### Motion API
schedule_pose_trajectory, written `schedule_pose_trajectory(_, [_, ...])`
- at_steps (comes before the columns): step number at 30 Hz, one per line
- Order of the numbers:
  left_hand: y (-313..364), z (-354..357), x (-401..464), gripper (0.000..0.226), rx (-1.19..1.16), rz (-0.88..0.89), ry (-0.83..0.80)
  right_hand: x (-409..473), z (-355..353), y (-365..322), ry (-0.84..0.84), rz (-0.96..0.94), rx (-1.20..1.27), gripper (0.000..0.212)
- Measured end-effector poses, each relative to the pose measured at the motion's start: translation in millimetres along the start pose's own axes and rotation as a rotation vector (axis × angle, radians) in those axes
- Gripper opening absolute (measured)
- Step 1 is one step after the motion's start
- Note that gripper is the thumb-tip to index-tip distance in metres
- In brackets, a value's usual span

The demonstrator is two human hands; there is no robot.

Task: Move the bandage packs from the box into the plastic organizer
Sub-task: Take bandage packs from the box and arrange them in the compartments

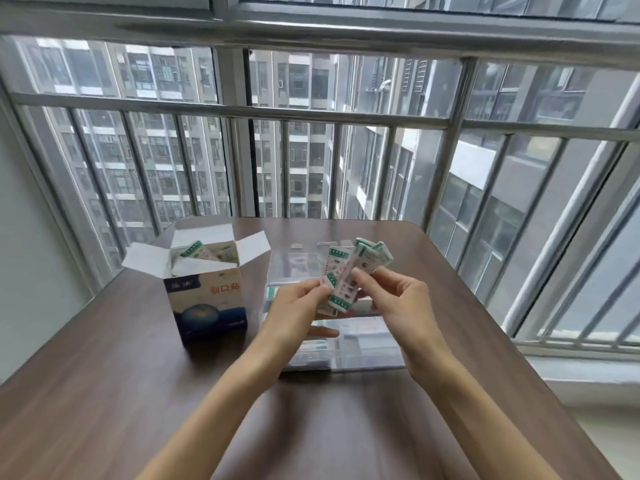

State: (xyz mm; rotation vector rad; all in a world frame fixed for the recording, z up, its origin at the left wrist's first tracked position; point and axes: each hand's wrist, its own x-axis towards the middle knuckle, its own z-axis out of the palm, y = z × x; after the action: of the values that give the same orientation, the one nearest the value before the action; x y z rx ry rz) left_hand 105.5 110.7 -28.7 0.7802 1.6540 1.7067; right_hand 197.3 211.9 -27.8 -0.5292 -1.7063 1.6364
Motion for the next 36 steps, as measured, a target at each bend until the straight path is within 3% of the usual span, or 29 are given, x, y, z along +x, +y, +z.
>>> schedule_pose_trajectory(6, [1.6, -3.1, -1.4, 0.037, -0.042, -0.043, -0.079, 3.3, -2.6, 7.1, -0.005, -0.029, -0.182, 0.017])
schedule_pose_trajectory(10, [4.7, 0.5, -4.8, 0.033, -0.034, -0.047, -0.113, 2.0, -6.0, 12.0, 0.068, -0.282, -0.607, 0.016])
schedule_pose_trajectory(15, [2.0, -2.8, -8.6, 0.019, 0.149, 0.063, -0.124, -1.9, -4.2, 12.4, -0.089, -0.376, -0.707, 0.018])
schedule_pose_trajectory(18, [-0.2, -4.8, -7.2, 0.017, 0.191, 0.086, -0.114, -2.1, -0.1, 10.8, -0.228, -0.212, -0.506, 0.028])
schedule_pose_trajectory(21, [-2.5, -5.7, -5.1, 0.018, 0.256, 0.072, -0.121, 0.6, -4.5, 6.6, -0.116, -0.110, -0.367, 0.044])
schedule_pose_trajectory(23, [-2.4, -3.8, -6.6, 0.018, 0.262, 0.069, -0.189, 0.0, -6.9, 2.9, -0.068, -0.120, -0.369, 0.035])
schedule_pose_trajectory(27, [3.4, -3.6, -9.4, 0.013, 0.209, 0.052, -0.249, -5.6, -1.0, -3.3, -0.213, -0.056, -0.159, 0.028])
schedule_pose_trajectory(30, [6.2, -6.1, -10.5, 0.013, 0.248, 0.106, -0.330, -4.0, -3.9, -5.7, -0.230, -0.068, -0.150, 0.033])
schedule_pose_trajectory(33, [9.3, -11.8, -12.9, 0.019, 0.226, 0.038, -0.453, 0.3, -8.5, -7.3, -0.227, -0.057, -0.287, 0.037])
schedule_pose_trajectory(36, [11.9, -16.5, -14.3, 0.027, 0.220, -0.002, -0.578, 1.8, -15.9, -10.7, -0.300, 0.016, -0.268, 0.044])
